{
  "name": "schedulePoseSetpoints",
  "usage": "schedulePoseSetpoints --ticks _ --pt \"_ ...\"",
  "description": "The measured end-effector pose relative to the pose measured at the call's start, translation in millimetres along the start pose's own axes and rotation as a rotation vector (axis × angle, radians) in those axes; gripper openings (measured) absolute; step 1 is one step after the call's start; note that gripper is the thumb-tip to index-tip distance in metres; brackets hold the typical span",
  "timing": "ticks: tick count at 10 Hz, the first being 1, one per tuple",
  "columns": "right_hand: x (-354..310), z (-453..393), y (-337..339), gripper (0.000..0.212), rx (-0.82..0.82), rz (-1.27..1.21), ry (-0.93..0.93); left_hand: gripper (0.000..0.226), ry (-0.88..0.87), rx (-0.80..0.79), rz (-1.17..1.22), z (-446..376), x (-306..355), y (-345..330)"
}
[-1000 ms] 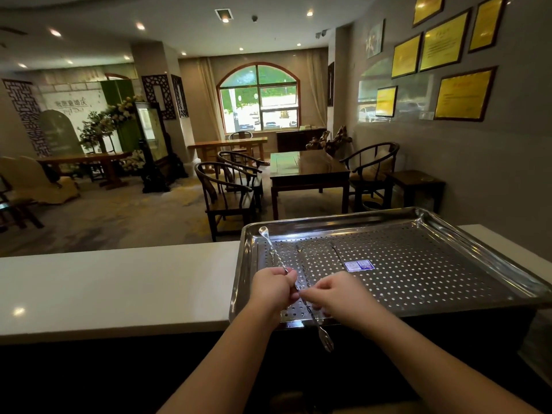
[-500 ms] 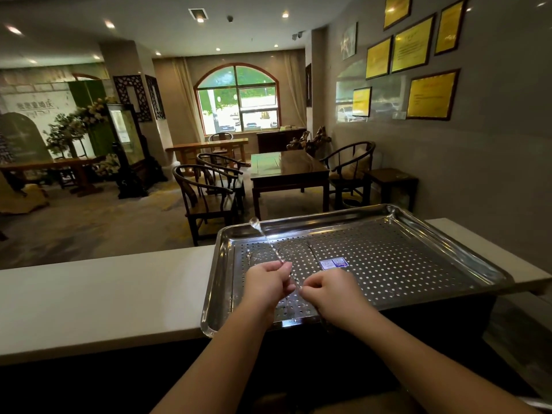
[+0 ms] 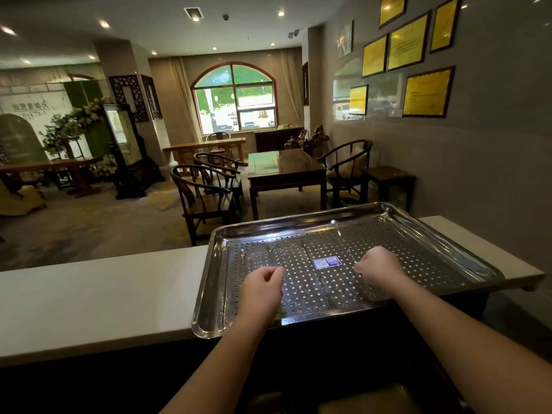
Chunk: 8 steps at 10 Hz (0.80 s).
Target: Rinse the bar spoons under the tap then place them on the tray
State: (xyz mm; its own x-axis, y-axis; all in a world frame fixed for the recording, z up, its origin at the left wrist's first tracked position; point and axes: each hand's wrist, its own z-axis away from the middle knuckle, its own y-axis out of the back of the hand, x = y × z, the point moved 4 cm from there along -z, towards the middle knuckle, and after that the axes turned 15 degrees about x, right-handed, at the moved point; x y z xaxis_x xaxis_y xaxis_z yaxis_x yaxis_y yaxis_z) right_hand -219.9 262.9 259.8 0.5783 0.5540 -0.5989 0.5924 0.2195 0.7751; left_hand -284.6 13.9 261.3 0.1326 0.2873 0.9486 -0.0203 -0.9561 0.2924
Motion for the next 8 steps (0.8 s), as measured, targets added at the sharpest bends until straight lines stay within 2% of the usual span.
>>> schedulePoseSetpoints --ticks 1,3,5,7,8 --pt "2.1 -2.0 -8.7 0.017 -0.026 0.086 -0.005 0.032 -0.096 0.03 -0.096 2.1 -0.2 4.4" --pt "2.5 -4.0 -16.6 0.021 -0.048 0.188 -0.012 0.027 -0.419 0.197 -0.415 7.2 11.4 22.4" --pt "0.4 -1.4 -18.0 0.021 -0.009 0.265 0.043 0.039 -0.655 0.373 -0.561 16.6 38.8 45.7" --pt "1.1 1.6 -12.5 0.022 -0.016 0.249 0.069 0.048 -0.878 0.551 -0.661 19.4 76.2 74.3" --pt "-5.6 8.4 -0.1 0.027 0.047 0.195 0.108 0.05 -0.956 0.597 -0.75 15.8 91.9 86.3"
